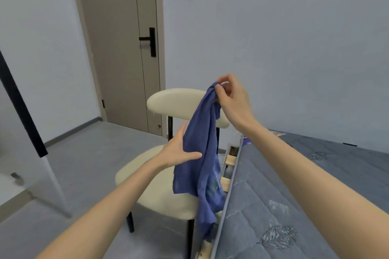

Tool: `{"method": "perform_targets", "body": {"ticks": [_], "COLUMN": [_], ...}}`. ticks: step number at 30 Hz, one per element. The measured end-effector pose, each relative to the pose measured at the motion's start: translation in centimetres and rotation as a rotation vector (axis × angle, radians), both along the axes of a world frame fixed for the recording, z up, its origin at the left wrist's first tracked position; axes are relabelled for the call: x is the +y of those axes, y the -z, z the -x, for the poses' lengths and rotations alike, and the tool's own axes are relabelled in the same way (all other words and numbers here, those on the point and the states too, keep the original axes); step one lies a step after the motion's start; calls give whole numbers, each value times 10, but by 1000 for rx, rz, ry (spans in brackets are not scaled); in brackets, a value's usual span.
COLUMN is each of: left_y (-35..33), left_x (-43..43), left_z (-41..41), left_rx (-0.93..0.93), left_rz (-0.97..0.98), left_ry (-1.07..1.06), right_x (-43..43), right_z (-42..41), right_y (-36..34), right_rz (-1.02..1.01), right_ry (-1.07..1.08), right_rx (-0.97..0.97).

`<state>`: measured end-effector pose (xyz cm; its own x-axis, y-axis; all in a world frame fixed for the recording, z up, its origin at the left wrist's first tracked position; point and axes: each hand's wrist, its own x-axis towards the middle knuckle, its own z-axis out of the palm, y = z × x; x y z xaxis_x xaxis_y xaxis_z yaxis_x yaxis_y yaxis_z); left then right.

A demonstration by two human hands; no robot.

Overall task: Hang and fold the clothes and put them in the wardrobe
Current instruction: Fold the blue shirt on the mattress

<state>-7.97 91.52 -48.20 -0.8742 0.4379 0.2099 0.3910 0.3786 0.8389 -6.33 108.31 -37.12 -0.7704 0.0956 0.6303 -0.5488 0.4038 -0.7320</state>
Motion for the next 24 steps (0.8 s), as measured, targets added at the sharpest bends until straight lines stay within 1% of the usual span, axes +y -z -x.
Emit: {"method": "perform_targets", "body": {"ticks": [1, 4, 7, 8, 9, 10, 13, 15, 18, 21, 23, 24], "left_y": [-1, -1, -9, -12, -16, -22, -55, -83, -120, -149, -158, -159], "left_x": [4, 16, 25, 27, 30, 33, 55, 74, 106, 141, 162, 171], "left_z": [-1, -5, -11, -12, -13, -13, -19, -25, -40, -58, -67, -70], "left_rx": [-11, -4, 11, 17, 12, 4, -6, 67, 255, 365, 408, 426], "left_rz": [18, 209, 323, 334, 302, 230, -35, -144, -213, -258, -221, -163], "left_ry": [-51, -189, -307, -339, -355, -357, -314, -298, -245, -139, -92, -82], "right_x": [4, 21, 44, 53, 62, 72, 101, 122, 153, 182, 197, 205], "right_z": [-6, -24, -39, -44, -49, -55, -73, -88, -114, -143, -158, -163], "right_y": [-8, -27, -39, -41, -43, -44, -51, -57, -69, -82, -87, -87], "right_rz": [8, 33, 113, 136, 142, 134, 88, 43, 0, 3, -21, -60], "right_ry": [35, 158, 276, 318, 362, 405, 514, 590, 694, 727, 724, 726], "right_rx": [43, 145, 210, 229, 248, 263, 287, 283, 299, 324, 277, 229]}}
